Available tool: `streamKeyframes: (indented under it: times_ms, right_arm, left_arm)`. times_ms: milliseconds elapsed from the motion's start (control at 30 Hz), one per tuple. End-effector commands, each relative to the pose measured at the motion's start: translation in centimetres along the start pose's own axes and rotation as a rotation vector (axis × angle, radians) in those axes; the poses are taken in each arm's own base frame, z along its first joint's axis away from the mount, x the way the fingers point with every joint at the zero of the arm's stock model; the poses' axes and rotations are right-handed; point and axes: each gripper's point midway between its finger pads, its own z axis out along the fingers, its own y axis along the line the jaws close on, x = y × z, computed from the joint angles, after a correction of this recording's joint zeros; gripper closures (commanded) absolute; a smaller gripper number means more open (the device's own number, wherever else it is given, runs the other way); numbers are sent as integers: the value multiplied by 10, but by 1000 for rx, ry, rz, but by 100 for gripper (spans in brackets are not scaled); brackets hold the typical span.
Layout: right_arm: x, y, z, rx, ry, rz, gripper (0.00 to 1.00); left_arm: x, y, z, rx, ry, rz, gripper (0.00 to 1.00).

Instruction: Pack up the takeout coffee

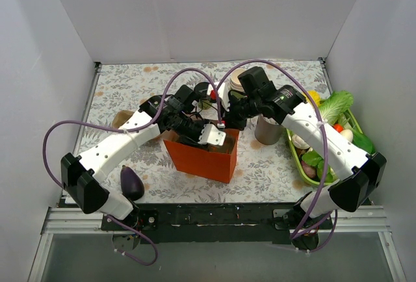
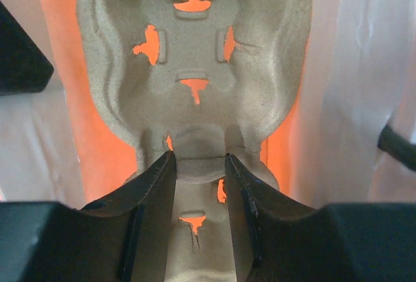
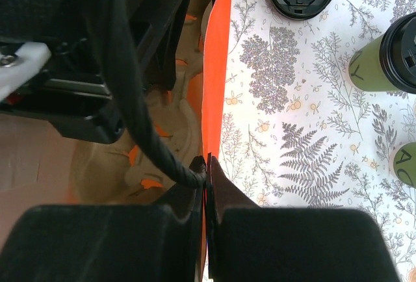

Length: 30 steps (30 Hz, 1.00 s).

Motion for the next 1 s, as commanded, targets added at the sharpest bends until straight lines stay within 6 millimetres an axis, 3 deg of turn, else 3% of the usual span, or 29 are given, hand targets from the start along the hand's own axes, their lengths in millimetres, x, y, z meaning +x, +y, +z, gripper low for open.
streamKeyframes:
  times_ms: [0, 300, 967]
  right_arm:
    - [-9, 4, -11, 22, -41, -9, 99]
    - [-14, -13, -14, 69, -54, 6, 99]
    - [-18, -13, -7, 25, -60, -7, 99]
  left_arm:
    - [-2, -8, 2, 35, -16, 5, 100]
    - [8, -17, 11, 60, 10, 1, 100]
    - [25, -14, 44, 110, 70, 11, 100]
